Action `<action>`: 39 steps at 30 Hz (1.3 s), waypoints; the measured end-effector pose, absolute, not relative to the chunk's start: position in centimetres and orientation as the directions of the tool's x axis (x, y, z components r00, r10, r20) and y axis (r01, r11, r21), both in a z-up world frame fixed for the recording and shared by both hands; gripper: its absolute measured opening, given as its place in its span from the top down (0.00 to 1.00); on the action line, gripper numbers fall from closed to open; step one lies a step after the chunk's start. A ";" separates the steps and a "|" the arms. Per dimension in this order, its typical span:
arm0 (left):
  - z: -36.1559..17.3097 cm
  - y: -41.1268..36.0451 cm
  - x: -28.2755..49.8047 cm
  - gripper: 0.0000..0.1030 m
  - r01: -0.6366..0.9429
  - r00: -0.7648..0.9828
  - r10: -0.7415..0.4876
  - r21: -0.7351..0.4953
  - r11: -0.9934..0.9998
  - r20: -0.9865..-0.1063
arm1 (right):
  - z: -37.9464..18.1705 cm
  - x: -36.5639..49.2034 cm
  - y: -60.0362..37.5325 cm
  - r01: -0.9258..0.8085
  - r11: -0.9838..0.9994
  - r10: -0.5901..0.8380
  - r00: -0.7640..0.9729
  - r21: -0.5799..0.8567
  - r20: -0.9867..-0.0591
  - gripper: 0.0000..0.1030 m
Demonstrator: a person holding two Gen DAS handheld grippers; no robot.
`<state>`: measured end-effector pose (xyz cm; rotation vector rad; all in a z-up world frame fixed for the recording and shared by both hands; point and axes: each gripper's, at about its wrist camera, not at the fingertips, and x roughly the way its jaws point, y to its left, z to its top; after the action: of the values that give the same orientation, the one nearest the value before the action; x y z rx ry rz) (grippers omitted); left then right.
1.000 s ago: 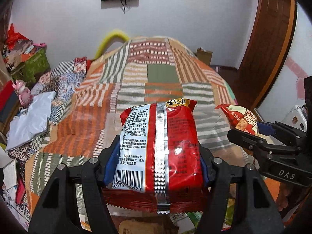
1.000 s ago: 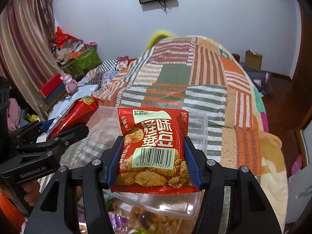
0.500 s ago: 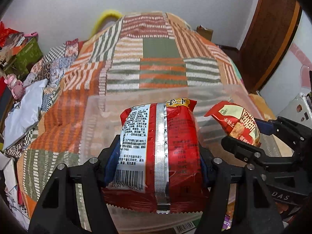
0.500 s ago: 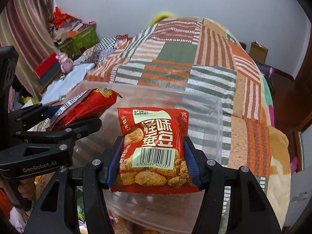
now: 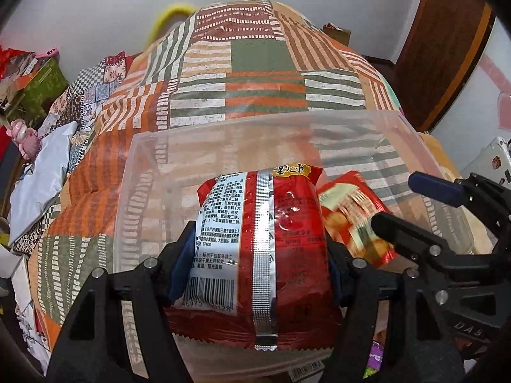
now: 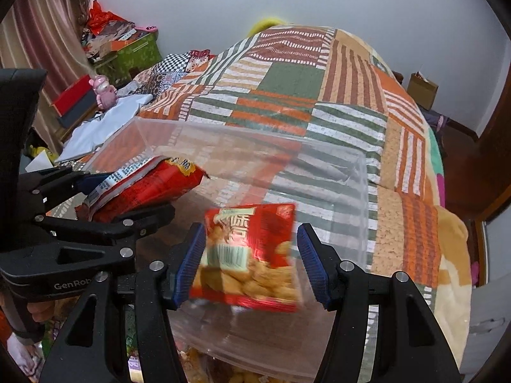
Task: Organize snacks
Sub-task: 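Open both tools to drop the red bags into the box, then grasp the purple-labelled cream roll with the left tool while the right tool grasps the yellow-white chip bag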
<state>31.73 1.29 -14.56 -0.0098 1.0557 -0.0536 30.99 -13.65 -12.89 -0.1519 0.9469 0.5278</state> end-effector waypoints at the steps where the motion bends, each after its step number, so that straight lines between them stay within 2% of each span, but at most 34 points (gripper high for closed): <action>1: -14.5 1.3 31.6 0.34 0.039 0.491 -0.052 -0.038 0.999 -0.870 | -12.8 30.9 -13.7 -0.494 0.864 0.363 0.469 0.102 -0.805 0.45; 8: -13.4 1.7 30.1 0.33 0.025 0.501 -0.085 -0.084 0.996 -0.861 | -11.2 29.4 -14.6 -0.495 0.865 0.364 0.505 0.083 -0.783 0.43; 13: -10.9 1.5 28.2 0.18 0.031 0.575 -0.074 -0.069 0.997 -0.815 | -9.7 27.8 -15.1 -0.501 0.863 0.370 0.535 0.067 -0.760 0.39; 26: -6.3 0.7 21.0 0.15 0.062 0.657 -0.084 -0.058 0.996 -0.749 | -6.2 21.9 -18.4 -0.496 0.867 0.382 0.610 0.042 -0.695 0.30; 39: -8.4 -1.1 15.0 0.15 0.118 0.640 -0.110 -0.044 0.992 -0.760 | -8.0 17.7 -22.5 -0.444 0.892 0.367 0.597 0.087 -0.713 0.29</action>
<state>15.04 -1.10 -8.44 0.0099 0.8661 -0.1302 17.67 -22.47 -7.98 -0.1033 0.8024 0.4718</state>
